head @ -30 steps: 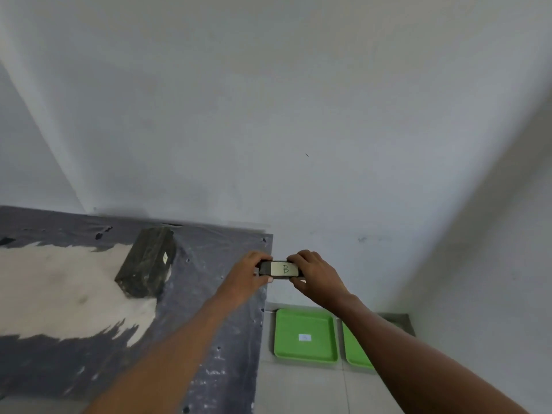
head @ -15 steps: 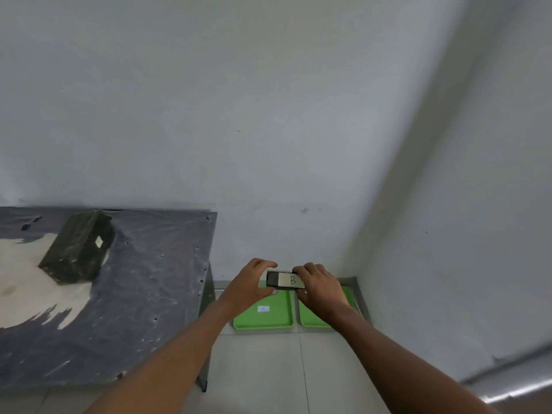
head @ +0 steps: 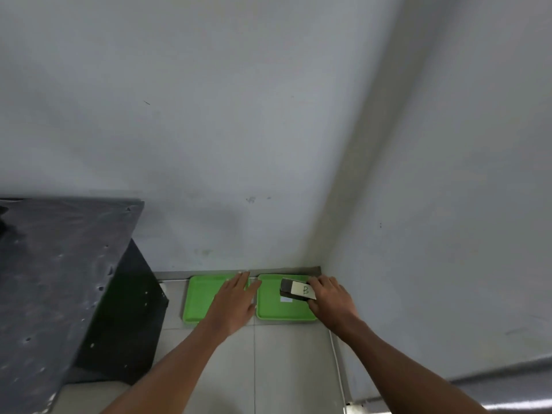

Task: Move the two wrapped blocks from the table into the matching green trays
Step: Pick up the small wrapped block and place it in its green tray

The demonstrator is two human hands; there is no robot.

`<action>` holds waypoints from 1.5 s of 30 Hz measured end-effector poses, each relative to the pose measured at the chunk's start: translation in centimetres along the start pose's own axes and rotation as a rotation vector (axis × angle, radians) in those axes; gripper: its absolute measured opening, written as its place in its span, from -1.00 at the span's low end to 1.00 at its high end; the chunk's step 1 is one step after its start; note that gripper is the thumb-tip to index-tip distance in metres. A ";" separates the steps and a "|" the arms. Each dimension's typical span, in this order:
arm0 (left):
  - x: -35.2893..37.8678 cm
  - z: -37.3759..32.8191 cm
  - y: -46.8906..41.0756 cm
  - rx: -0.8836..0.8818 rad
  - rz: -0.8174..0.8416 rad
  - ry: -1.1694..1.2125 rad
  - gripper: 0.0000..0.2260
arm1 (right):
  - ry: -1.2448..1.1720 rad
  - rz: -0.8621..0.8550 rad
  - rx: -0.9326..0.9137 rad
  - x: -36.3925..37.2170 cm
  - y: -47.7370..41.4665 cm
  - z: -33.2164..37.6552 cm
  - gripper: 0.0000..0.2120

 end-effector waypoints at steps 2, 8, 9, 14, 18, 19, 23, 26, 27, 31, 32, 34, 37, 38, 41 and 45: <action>2.2 -0.9 -1.0 -0.020 0.023 -0.003 -0.46 | 0.002 0.028 -0.011 1.5 -1.3 -2.0 -0.58; 9.9 -0.4 -4.1 -0.085 0.117 0.018 -0.46 | -0.058 0.075 -0.053 9.2 -4.4 -4.5 -0.59; 11.5 -0.1 -4.7 -0.086 0.123 0.024 -0.46 | -0.066 0.078 -0.064 11.0 -5.0 -4.8 -0.60; 21.8 2.7 -8.1 -0.084 0.119 0.038 -0.47 | -0.079 0.071 -0.083 22.3 -8.1 -6.5 -0.60; 32.5 5.7 -9.8 -0.087 0.100 0.042 -0.49 | -0.061 0.067 -0.092 33.8 -10.8 -8.0 -0.59; 35.3 6.4 -10.1 -0.082 0.098 0.033 -0.49 | -0.054 0.065 -0.099 36.7 -11.4 -8.4 -0.59; 45.4 9.1 -10.8 -0.059 0.095 0.009 -0.49 | -0.037 0.050 -0.116 47.7 -12.8 -9.8 -0.59; 51.4 10.8 -11.4 -0.044 0.099 -0.001 -0.50 | -0.029 0.016 -0.117 54.0 -13.6 -10.5 -0.60; 52.8 11.2 -11.4 -0.049 0.103 -0.003 -0.50 | -0.036 0.009 -0.124 55.6 -13.7 -10.5 -0.60; 56.4 12.2 -11.2 -0.056 0.112 -0.004 -0.50 | -0.053 -0.004 -0.129 59.6 -14.0 -11.0 -0.60; 57.0 12.4 -11.3 -0.055 0.116 -0.005 -0.50 | -0.058 -0.002 -0.120 60.2 -14.2 -11.2 -0.60; 58.0 13.0 -11.6 -0.064 0.130 -0.003 -0.51 | -0.059 0.025 -0.109 61.4 -14.7 -11.6 -0.60; 59.5 13.8 -13.3 -0.082 0.139 0.013 -0.50 | -0.064 0.051 -0.097 63.1 -16.4 -12.6 -0.61; 60.1 14.1 -14.1 -0.089 0.136 0.022 -0.50 | -0.073 0.054 -0.084 63.7 -17.3 -13.1 -0.61; 62.5 14.8 -16.4 -0.111 0.165 0.051 -0.50 | -0.096 0.077 -0.057 66.1 -19.9 -14.3 -0.61; 66.3 15.4 -19.2 -0.130 0.203 0.068 -0.50 | -0.091 0.120 -0.061 70.0 -23.2 -15.7 -0.61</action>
Point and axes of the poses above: each hand's wrist, its own y-axis away from the middle knuckle, its own x-axis out of the palm, z = x × y, the point moved 4 cm from there along -y, towards the middle knuckle, and after that the axes turned 12 degrees about -z, right-handed, at the moved point
